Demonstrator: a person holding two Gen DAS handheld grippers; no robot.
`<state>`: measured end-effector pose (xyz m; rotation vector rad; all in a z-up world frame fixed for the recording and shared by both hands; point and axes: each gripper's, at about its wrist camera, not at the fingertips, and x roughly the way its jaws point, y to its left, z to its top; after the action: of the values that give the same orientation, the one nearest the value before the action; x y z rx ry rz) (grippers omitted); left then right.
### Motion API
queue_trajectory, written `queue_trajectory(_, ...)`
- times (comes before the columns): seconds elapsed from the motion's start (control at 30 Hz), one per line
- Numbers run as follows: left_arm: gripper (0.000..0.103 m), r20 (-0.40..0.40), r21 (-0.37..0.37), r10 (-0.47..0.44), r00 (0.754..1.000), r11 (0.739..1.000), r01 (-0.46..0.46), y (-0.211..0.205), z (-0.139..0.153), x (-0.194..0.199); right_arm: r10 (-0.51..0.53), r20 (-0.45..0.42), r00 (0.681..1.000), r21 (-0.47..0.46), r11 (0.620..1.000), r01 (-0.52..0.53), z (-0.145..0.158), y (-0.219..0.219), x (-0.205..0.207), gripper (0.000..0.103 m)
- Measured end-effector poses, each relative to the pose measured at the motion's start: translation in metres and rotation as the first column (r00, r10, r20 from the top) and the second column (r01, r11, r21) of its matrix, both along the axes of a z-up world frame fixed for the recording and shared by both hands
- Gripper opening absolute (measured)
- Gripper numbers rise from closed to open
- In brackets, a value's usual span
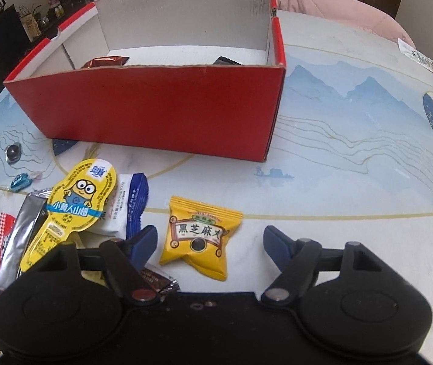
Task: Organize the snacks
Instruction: 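Grasp the blue cookie packet with the left tool while the right tool grasps the yellow sesame packet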
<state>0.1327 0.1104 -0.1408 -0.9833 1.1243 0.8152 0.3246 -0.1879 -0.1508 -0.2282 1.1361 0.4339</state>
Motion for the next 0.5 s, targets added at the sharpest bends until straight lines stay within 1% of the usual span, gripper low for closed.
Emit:
queue_trajectory(0.2, 0.08, -0.017, -0.012, 0.037, 0.999, 0.999, -0.037, 0.0, -0.006, -0.001, 0.01, -0.01, 1.0, -0.02, 1.0, -0.01, -0.008, 0.007, 0.001, 0.069)
queue_trajectory(0.3, 0.08, -0.014, -0.007, 0.047, 0.999, 0.999, -0.047, 0.0, -0.006, -0.001, 0.013, -0.011, 1.0, -0.026, 1.0, -0.013, -0.009, 0.009, 0.001, 0.066)
queue_trajectory(0.4, 0.08, -0.032, 0.008, 0.048, 0.998, 0.999, -0.048, -0.002, -0.005, 0.002, 0.017, -0.011, 1.0, -0.034, 0.999, -0.017, -0.01, 0.009, 0.001, 0.064)
queue_trajectory(0.43, 0.076, -0.049, 0.021, 0.044, 0.998, 0.999, -0.043, -0.005, -0.005, 0.004, 0.019, -0.009, 1.0, -0.04, 0.999, -0.02, -0.011, 0.011, 0.001, 0.063)
queue_trajectory(0.5, 0.071, -0.089, 0.051, 0.025, 0.996, 0.998, -0.02, -0.01, -0.005, 0.01, 0.025, 0.001, 1.0, -0.055, 0.998, -0.025, -0.013, 0.013, 0.001, 0.062)
